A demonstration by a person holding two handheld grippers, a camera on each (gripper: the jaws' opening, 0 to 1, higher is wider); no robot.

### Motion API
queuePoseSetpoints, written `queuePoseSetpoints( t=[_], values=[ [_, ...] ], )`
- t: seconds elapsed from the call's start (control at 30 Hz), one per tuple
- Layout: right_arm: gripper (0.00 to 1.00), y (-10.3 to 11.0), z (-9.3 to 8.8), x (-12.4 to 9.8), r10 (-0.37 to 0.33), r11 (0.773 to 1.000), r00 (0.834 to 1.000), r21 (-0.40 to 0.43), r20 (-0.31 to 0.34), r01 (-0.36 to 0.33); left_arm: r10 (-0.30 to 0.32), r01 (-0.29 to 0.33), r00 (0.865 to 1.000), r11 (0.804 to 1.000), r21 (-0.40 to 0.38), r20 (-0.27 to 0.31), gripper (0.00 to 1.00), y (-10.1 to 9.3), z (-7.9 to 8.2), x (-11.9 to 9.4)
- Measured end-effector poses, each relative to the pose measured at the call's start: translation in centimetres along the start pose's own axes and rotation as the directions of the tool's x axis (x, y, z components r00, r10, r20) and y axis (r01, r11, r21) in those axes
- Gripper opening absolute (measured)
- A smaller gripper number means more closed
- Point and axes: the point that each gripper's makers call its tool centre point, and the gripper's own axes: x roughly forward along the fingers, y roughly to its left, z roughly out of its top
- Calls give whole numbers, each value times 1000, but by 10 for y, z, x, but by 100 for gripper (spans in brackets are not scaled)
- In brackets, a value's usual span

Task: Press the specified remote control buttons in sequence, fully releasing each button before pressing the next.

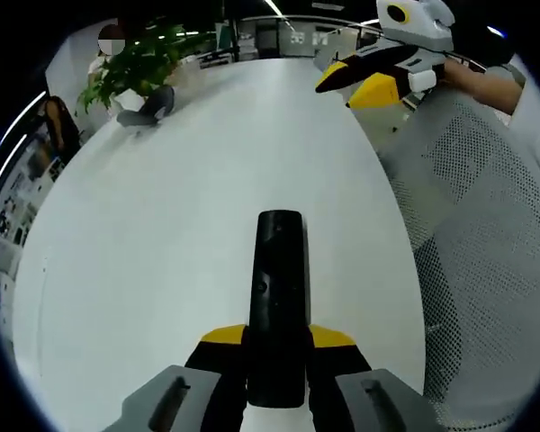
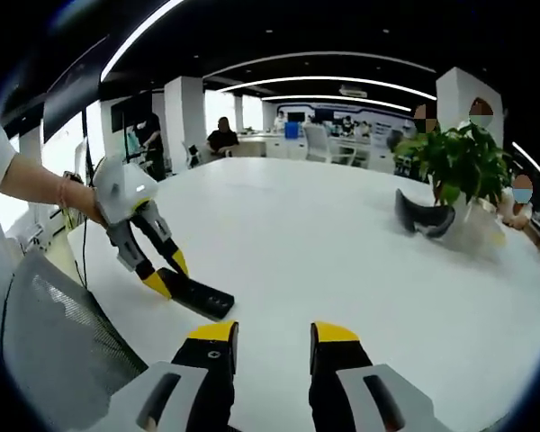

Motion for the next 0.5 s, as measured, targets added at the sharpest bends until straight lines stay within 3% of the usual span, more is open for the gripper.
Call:
queuePoseSetpoints(
  t=[0.5],
  values=[
    [28, 1, -5, 1, 3, 1000, 1000, -7, -27, -4, -8, 8, 1000, 1000, -8, 18, 23, -15, -2, -2]
  ],
)
